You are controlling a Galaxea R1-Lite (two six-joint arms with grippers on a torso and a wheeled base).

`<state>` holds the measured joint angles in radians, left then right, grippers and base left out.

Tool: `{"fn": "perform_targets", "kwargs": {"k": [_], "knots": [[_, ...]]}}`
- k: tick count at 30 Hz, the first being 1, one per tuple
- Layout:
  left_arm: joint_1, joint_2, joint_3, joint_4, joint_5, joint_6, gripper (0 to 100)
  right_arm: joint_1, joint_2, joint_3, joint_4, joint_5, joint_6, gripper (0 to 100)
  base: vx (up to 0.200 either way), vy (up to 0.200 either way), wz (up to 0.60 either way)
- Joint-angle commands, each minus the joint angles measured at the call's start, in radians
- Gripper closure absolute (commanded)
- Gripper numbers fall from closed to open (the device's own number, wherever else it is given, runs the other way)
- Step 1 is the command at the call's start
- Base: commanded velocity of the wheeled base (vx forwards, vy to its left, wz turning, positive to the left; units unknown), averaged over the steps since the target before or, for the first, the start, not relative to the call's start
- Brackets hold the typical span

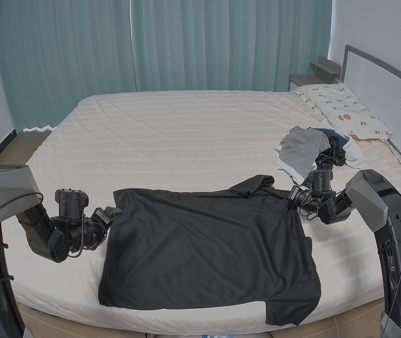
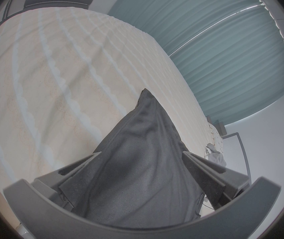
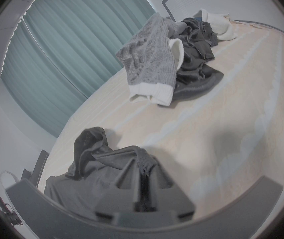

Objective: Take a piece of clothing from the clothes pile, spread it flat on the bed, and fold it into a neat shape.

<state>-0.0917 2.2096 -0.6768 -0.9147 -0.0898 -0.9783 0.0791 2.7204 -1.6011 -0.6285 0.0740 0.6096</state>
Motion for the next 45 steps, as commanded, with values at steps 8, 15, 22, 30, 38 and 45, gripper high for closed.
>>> {"fn": "perform_targets", "kwargs": {"k": [8, 15, 22, 30, 38, 45], "knots": [[-0.017, 0.027, 0.005, -0.001, 0.012, 0.004, 0, -0.022, 0.018, -0.085, -0.031, 0.0, -0.007, 100, 0.0, 0.0, 0.0], [-0.02, 0.03, 0.005, -0.001, 0.012, 0.004, 0, -0.027, 0.038, -0.119, -0.031, 0.0, -0.017, 100, 0.0, 0.0, 0.0], [-0.02, 0.032, 0.006, -0.001, 0.012, 0.004, 0, -0.029, 0.033, -0.102, -0.054, 0.006, -0.021, 0, 0.0, 0.0, 0.0], [-0.023, 0.013, 0.04, -0.004, 0.016, 0.006, 0, -0.059, -0.113, 0.15, -0.091, 0.059, -0.033, 0, 0.0, 0.0, 0.0], [-0.043, -0.083, 0.106, -0.047, 0.015, 0.009, 0, -0.096, -0.386, 0.636, -0.244, 0.132, -0.016, 0, -0.05, 0.0, 0.0], [-0.069, -0.14, 0.218, -0.061, 0.013, 0.009, 0, -0.107, -0.525, 1.004, -0.465, 0.148, 0.05, 0, -0.2, 0.0, 0.0]]}}
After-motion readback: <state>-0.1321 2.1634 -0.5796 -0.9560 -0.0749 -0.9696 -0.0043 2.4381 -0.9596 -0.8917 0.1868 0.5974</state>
